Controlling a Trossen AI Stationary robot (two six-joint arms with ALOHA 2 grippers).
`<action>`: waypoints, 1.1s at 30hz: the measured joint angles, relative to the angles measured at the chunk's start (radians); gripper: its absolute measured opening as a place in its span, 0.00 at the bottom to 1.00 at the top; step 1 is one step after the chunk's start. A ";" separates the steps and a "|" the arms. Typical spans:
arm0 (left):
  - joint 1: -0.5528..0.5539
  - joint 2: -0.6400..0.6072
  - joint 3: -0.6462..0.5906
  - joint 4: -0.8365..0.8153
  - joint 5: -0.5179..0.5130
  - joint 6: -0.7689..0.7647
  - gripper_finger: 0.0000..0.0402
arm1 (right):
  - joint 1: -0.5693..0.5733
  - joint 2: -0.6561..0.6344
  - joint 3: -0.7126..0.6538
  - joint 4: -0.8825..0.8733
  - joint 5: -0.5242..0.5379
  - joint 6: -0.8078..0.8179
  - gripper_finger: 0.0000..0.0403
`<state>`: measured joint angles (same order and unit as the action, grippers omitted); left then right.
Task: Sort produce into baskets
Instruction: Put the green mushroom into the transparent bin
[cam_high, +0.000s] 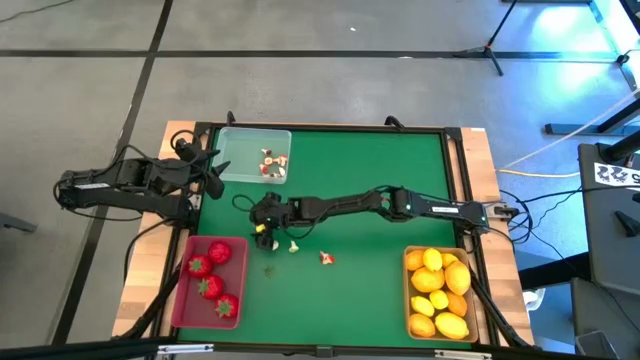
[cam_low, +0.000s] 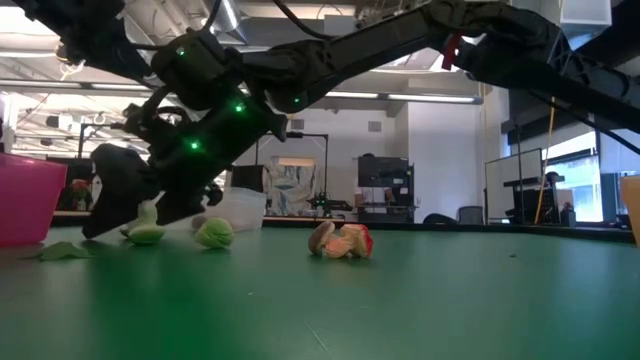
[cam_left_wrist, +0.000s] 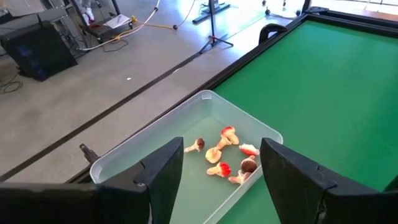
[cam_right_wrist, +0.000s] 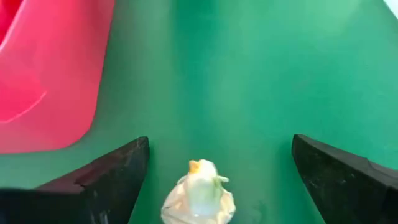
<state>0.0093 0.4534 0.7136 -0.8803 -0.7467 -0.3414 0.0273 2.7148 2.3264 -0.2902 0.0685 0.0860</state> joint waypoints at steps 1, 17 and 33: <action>0.000 0.000 0.000 0.000 0.000 0.000 0.52 | 0.000 0.000 0.000 -0.001 0.000 0.000 0.96; 0.000 0.000 0.000 0.000 0.000 0.000 0.52 | 0.005 0.000 0.002 -0.039 -0.008 -0.001 0.58; 0.000 0.000 0.000 0.000 0.000 0.000 0.52 | -0.010 -0.030 0.028 -0.106 0.003 -0.086 0.33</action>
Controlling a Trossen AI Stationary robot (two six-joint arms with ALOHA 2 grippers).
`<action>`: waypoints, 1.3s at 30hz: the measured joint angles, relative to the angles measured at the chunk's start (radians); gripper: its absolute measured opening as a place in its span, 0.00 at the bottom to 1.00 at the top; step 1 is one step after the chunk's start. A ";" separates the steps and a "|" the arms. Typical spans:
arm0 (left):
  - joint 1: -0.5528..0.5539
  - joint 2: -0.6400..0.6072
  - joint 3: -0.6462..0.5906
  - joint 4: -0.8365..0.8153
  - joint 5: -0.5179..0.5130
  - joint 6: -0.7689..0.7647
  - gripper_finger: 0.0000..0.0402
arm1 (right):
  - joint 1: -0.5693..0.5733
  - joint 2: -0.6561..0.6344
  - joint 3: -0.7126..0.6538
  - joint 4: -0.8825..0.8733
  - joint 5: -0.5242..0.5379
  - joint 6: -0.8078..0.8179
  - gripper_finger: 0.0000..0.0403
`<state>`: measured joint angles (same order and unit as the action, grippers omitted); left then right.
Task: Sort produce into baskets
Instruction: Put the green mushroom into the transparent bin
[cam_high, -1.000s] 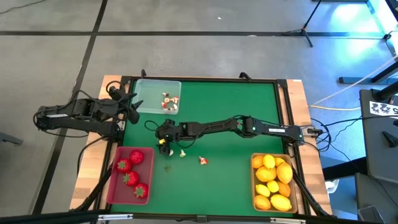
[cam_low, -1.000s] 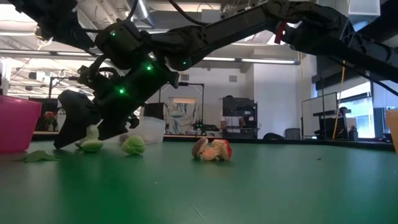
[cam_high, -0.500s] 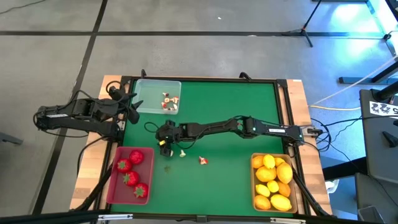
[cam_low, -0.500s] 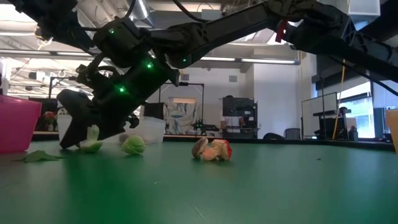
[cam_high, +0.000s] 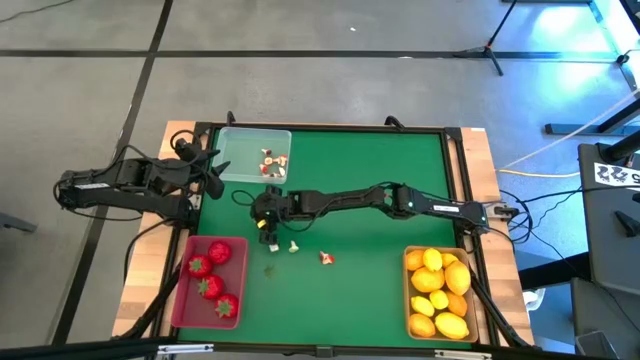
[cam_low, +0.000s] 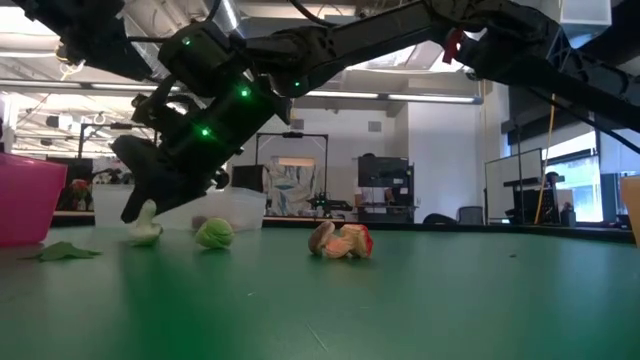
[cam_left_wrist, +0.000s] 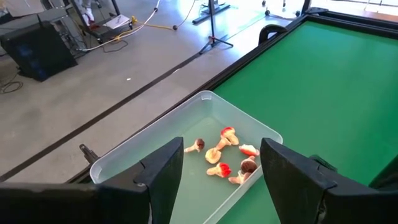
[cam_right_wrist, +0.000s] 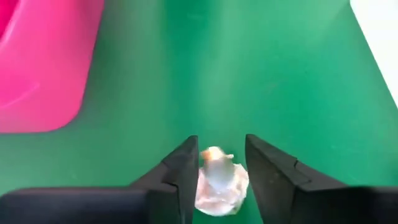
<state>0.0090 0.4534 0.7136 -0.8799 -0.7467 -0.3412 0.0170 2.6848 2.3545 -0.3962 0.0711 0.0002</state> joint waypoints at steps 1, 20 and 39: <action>0.000 0.000 0.000 0.000 0.000 0.000 0.52 | -0.004 0.000 0.001 -0.005 0.002 -0.004 0.32; 0.000 0.000 0.000 0.000 0.000 0.000 0.52 | -0.013 -0.028 0.002 -0.094 -0.088 -0.010 0.46; 0.000 0.000 0.000 0.000 0.000 0.000 0.52 | -0.010 -0.047 0.001 -0.199 -0.027 0.000 0.86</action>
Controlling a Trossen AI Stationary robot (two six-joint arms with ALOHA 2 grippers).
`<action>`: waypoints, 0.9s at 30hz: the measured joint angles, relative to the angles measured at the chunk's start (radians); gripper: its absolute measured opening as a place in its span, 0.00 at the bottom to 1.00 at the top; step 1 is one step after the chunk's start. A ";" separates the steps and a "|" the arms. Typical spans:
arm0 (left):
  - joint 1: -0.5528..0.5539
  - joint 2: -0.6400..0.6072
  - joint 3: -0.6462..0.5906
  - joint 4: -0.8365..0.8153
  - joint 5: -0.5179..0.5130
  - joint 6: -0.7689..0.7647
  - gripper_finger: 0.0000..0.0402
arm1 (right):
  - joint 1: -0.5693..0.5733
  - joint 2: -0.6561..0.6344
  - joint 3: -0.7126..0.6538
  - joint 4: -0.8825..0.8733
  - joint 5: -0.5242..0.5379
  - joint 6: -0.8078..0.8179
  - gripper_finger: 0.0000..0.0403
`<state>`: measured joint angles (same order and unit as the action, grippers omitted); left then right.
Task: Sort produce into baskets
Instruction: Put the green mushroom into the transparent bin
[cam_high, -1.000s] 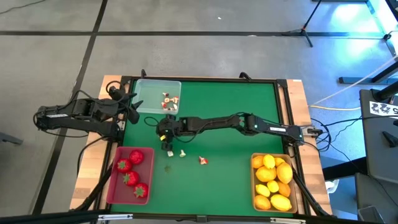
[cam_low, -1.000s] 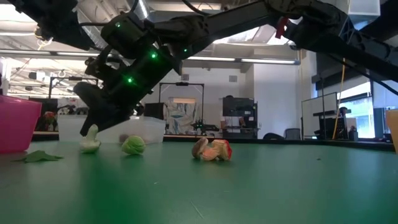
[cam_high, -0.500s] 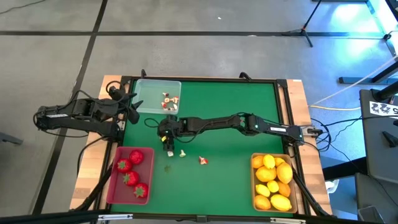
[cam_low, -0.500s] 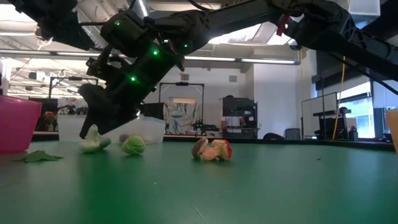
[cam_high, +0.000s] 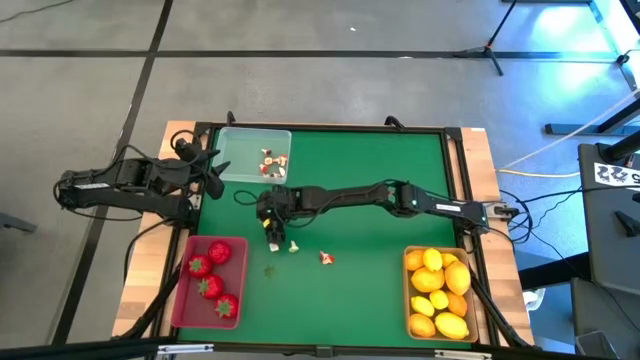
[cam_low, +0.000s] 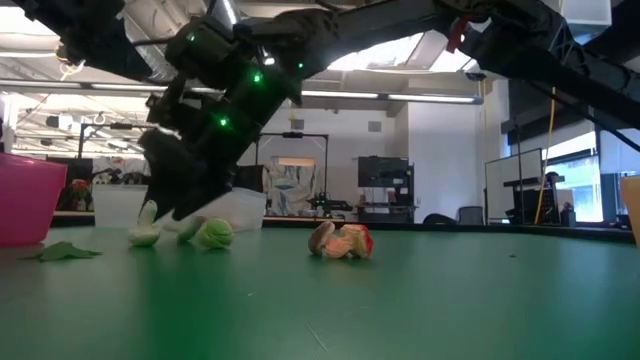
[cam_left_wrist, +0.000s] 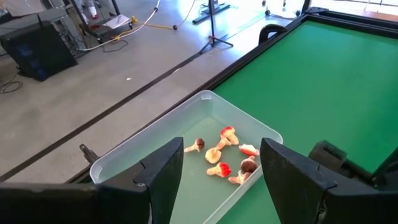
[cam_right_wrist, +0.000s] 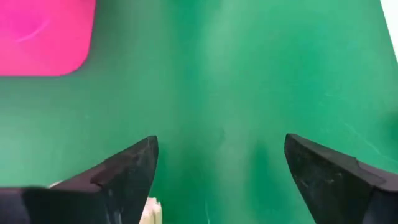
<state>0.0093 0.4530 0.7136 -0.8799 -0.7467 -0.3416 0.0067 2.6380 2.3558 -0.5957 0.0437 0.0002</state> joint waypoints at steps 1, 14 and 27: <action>0.000 0.000 0.000 0.000 0.000 0.000 0.52 | 0.000 -0.009 0.000 -0.010 -0.002 0.000 0.86; 0.000 0.000 0.000 0.000 0.000 0.000 0.52 | 0.041 -0.065 0.000 -0.267 -0.071 -0.004 0.86; 0.000 0.000 0.000 0.000 0.000 0.000 0.52 | 0.051 -0.057 -0.030 -0.185 -0.055 -0.006 0.86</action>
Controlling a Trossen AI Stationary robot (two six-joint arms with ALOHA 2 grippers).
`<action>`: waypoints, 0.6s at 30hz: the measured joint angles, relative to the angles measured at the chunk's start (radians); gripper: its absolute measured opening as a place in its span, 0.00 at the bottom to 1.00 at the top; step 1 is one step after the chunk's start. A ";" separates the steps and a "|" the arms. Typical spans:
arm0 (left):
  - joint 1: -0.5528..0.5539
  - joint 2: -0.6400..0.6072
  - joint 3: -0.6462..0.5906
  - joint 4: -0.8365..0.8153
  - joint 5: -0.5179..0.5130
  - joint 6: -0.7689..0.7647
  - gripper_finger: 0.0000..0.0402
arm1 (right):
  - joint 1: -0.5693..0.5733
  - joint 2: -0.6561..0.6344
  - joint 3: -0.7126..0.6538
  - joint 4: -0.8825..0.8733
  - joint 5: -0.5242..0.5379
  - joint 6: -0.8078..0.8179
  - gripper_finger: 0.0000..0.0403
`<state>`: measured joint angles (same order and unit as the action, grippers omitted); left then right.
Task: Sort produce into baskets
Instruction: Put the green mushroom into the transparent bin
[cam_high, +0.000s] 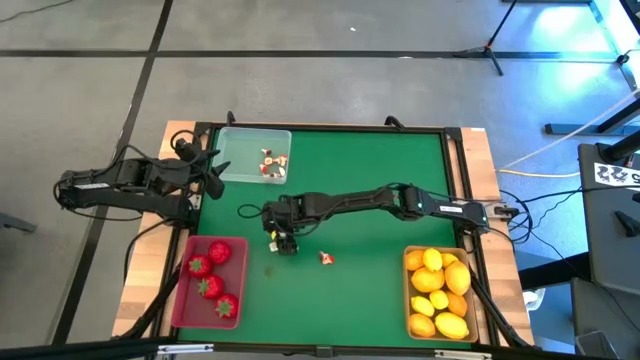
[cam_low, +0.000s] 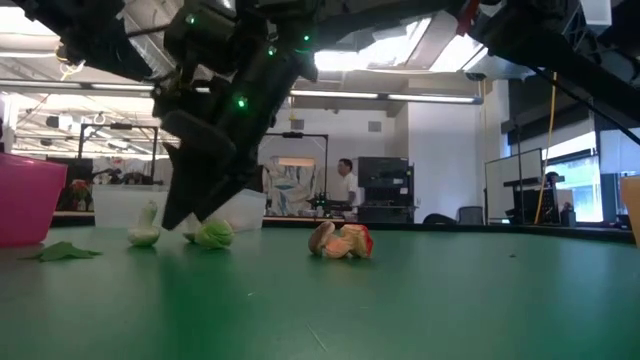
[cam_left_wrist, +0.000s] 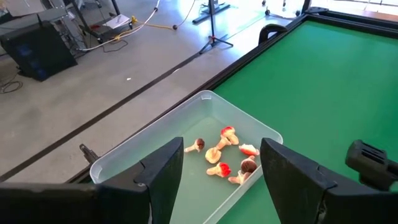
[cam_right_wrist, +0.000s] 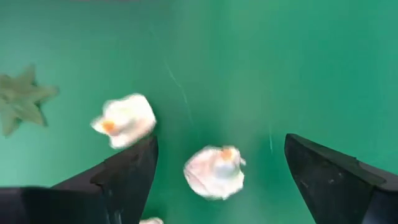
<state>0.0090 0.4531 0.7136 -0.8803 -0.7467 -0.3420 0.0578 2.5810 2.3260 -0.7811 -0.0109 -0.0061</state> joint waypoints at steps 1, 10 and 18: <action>0.000 0.000 0.000 0.000 0.000 0.000 0.52 | 0.000 0.002 0.000 -0.010 0.000 0.003 0.86; 0.000 0.000 0.000 0.000 0.000 0.000 0.52 | 0.001 0.030 -0.010 -0.016 -0.011 0.013 0.80; 0.000 0.000 0.000 0.000 0.000 0.000 0.52 | 0.003 0.031 -0.010 -0.030 -0.011 0.027 0.46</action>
<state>0.0090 0.4530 0.7136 -0.8803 -0.7467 -0.3420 0.0605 2.6118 2.3165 -0.8106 -0.0220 0.0213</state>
